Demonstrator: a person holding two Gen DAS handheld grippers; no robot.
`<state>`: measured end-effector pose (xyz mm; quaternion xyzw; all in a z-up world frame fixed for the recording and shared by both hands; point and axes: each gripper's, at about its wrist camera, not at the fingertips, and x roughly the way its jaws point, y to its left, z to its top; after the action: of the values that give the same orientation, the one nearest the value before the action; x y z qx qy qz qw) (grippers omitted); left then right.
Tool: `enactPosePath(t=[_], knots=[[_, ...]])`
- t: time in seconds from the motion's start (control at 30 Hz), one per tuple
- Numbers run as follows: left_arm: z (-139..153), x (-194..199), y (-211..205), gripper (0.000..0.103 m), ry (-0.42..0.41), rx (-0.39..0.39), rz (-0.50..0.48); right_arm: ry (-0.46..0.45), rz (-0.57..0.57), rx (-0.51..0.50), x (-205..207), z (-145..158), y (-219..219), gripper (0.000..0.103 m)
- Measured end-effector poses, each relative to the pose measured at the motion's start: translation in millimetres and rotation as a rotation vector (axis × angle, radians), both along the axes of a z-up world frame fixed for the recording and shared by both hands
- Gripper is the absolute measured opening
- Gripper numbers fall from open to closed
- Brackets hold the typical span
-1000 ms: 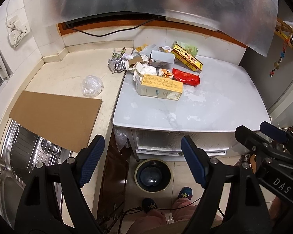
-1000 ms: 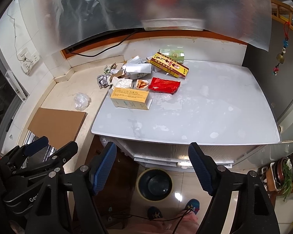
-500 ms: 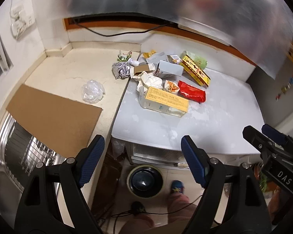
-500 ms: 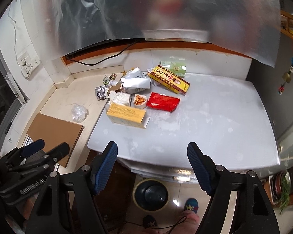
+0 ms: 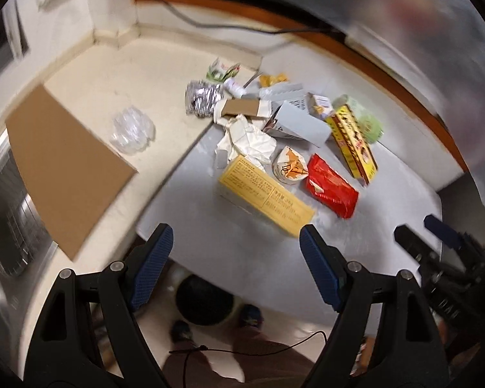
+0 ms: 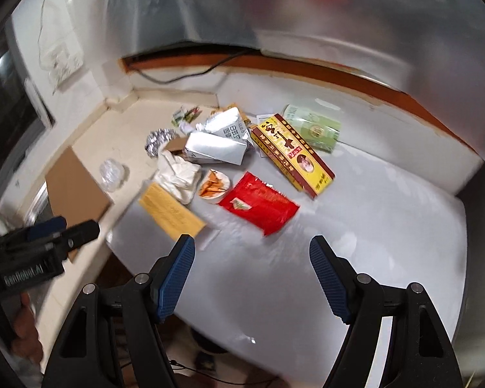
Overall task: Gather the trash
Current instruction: 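Grasp the red snack wrapper with the right gripper while the left grasps the yellow box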
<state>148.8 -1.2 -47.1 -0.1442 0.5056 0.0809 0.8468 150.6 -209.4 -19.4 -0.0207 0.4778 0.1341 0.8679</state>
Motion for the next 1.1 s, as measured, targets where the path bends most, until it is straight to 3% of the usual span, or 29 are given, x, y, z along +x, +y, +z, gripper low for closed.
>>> enactPosePath(t=[0.2, 0.47, 0.73, 0.97, 1.1], knots=[[-35.6, 37.2, -13.0, 0.078, 0.06, -0.04, 0.109, 0.042, 0.158, -0.054, 49.4, -48.3, -0.7, 0.069], [-78.9, 71.3, -17.2, 0.078, 0.163, -0.08, 0.229, 0.045, 0.302, -0.081, 78.1, -93.1, 13.8, 0.067], [-88.6, 87.4, -15.7, 0.079, 0.158, -0.09, 0.295, 0.033, 0.393, -0.163, 91.4, -128.0, 36.1, 0.066], [-91.7, 95.2, -13.5, 0.079, 0.181, -0.112, 0.312, 0.058, 0.404, -0.194, 104.1, -156.6, 48.2, 0.045], [-96.7, 89.0, -8.2, 0.079, 0.206, -0.104, 0.328, 0.059, 0.424, -0.159, 104.5, -163.3, 52.5, 0.025]])
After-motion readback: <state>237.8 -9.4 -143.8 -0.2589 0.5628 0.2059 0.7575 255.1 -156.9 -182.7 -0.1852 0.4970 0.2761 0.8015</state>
